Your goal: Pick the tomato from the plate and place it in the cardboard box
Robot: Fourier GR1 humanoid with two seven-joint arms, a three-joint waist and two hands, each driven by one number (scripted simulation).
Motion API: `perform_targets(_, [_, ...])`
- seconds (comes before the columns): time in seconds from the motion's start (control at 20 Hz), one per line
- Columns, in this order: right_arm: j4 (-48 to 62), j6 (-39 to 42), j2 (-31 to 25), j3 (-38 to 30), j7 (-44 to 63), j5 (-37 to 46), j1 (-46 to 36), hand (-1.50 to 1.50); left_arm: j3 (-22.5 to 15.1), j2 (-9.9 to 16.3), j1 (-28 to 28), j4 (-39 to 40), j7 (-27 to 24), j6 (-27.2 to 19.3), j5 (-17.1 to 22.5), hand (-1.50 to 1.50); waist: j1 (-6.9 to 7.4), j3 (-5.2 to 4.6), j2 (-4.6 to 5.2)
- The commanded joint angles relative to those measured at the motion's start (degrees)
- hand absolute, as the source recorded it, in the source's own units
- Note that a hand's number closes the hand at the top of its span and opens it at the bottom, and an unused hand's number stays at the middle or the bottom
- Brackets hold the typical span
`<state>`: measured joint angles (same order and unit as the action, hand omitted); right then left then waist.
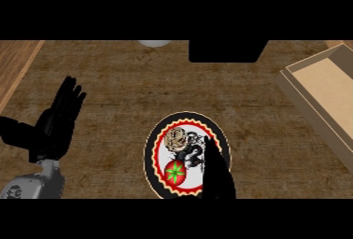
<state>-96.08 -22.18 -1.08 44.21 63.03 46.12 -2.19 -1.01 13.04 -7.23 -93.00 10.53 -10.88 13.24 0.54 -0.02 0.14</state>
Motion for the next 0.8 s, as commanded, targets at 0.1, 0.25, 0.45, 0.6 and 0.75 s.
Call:
perform_targets(0.1, [5.0,-5.5,1.0,0.9,7.9,-2.0,-3.7,-1.50,2.0,0.1,-2.2,2.7,-1.3,0.5,-0.3,0.00,-0.46,0.00,-0.06])
perform_targets(0.25, [7.2,-7.0,1.0,1.8,8.6,-3.0,-4.7,-1.50,-0.5,-1.0,1.5,-2.2,0.7,0.1,-1.4,0.00,-0.22,0.02,-0.17])
perform_targets(0.45, [10.4,-10.7,1.1,3.9,8.9,-6.4,-9.0,-1.50,0.0,-1.0,0.1,-4.1,2.9,-1.7,-2.5,0.00,0.02,0.04,-0.13])
perform_targets(0.6, [12.7,-12.4,1.1,4.2,7.8,-6.1,-7.9,-1.50,1.7,-1.0,2.1,-1.2,-0.8,1.2,-0.8,0.00,-0.13,0.01,-0.11])
perform_targets(0.75, [16.6,-12.0,1.1,2.6,6.0,-9.4,-11.8,-1.50,2.3,-0.3,-0.1,1.4,-0.7,2.8,-0.8,0.00,-0.13,0.02,-0.04])
